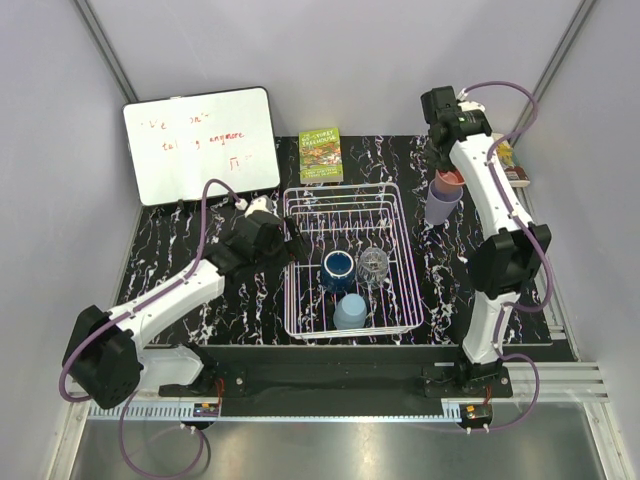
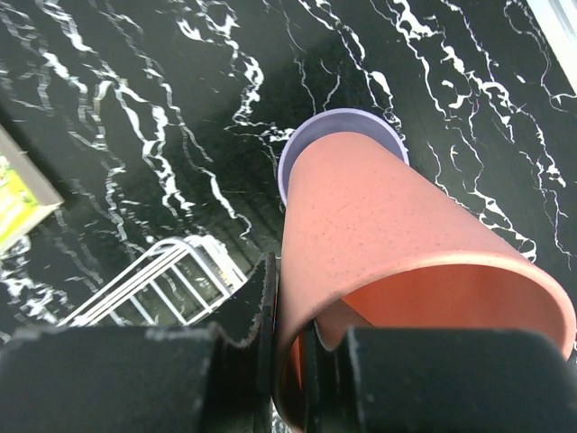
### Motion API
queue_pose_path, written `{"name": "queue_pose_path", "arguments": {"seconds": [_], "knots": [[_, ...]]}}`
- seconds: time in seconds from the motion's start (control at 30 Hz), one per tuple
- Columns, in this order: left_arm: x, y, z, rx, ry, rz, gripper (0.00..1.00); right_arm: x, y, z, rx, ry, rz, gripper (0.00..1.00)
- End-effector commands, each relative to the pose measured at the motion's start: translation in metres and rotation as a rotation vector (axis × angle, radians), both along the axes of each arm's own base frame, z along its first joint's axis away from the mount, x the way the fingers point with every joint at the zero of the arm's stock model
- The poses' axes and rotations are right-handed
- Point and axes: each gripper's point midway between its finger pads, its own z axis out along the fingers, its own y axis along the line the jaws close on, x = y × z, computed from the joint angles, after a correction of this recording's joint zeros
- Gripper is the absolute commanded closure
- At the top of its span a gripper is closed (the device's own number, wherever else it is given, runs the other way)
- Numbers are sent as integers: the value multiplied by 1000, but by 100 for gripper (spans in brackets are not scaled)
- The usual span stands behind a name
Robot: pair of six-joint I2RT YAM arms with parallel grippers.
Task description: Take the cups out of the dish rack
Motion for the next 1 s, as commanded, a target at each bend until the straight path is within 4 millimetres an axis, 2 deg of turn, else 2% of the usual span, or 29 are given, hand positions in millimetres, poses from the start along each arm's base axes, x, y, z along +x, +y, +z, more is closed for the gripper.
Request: {"name": "queue_pose_path", "arguments": {"seconds": [0.0, 0.27, 0.3, 0.33, 0.43, 0.63, 0.73, 0.83, 0.87, 0.93, 0.97], "knots": [[8, -5, 18, -29, -48, -5, 6, 10, -8, -3, -30, -8, -30, 100], [7, -10, 9, -32, -13, -15, 6, 16, -8, -22, -30, 34, -16, 100], [6, -9, 8, -31, -8, -15, 6, 16, -8, -25, -32, 39, -16, 98], [5, -10, 8, -31, -8, -17, 6, 16, -8, -26, -34, 43, -15, 89], [6, -10, 12, -35, -20, -20, 6, 15, -8, -25, -31, 37, -12, 79], [6, -8, 18, -41, -38, -16, 6, 13, -9, -12, -31, 4, -11, 74], [4, -8, 18, -50, -38, -16, 6, 10, -10, -4, -28, -14, -14, 74], [3, -7, 20, -51, -43, -17, 6, 8, -5, 14, 12, -79, 2, 74], [4, -7, 20, -50, -45, -15, 6, 3, -1, 32, 48, -129, 26, 73], [4, -7, 23, -51, -55, -20, 6, 5, 8, 43, 94, -204, 75, 71], [4, -7, 25, -45, -65, -29, 6, -7, 24, 71, 174, -285, 160, 71]]}}
